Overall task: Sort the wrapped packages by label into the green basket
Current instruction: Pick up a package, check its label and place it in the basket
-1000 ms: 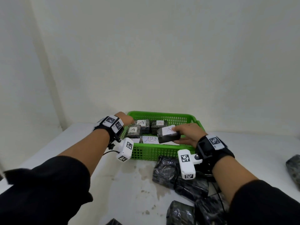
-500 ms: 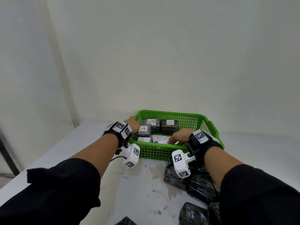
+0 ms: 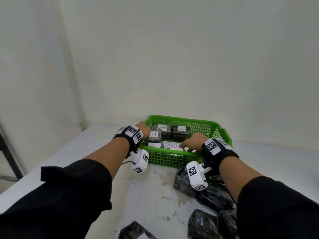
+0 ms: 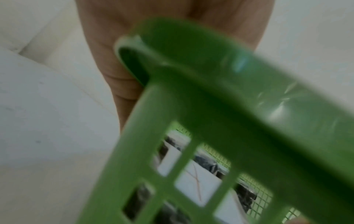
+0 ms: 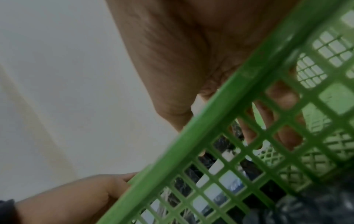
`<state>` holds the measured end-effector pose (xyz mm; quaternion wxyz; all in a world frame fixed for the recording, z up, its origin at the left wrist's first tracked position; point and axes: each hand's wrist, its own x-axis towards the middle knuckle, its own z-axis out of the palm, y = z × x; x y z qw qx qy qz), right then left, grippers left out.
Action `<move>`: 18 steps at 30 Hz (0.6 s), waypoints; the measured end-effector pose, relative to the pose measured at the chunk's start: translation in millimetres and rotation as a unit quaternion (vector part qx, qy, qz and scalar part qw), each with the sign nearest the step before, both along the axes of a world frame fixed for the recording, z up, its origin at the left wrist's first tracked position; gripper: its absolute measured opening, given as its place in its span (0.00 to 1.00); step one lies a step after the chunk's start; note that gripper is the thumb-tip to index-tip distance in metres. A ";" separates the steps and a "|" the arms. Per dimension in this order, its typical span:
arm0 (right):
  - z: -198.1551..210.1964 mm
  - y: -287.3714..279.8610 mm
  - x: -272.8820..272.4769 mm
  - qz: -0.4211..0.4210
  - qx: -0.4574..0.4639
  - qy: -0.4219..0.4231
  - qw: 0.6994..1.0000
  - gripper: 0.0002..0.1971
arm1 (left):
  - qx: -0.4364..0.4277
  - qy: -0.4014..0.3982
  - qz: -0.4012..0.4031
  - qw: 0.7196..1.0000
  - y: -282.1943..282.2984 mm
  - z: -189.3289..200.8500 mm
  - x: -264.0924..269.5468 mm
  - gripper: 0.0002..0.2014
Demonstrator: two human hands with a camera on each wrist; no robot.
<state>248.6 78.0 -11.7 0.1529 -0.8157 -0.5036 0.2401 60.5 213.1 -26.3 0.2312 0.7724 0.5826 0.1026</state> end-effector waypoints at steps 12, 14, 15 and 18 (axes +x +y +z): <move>22.7 -83.8 6.2 0.046 0.220 0.002 0.974 0.27 | 0.155 0.000 -0.086 0.984 -77.7 32.8 -13.4 0.31; 22.5 -99.2 4.8 0.054 0.234 0.004 0.971 0.28 | 0.171 -0.017 -0.139 0.975 -102.5 36.0 -12.4 0.30; 22.0 -107.2 4.2 0.055 0.238 0.003 0.970 0.29 | 0.174 -0.020 -0.161 0.971 -114.9 36.5 -12.0 0.29; 20.3 -131.1 4.0 0.052 0.244 0.001 0.968 0.30 | 0.181 -0.024 -0.222 0.958 -148.2 35.4 -9.9 0.29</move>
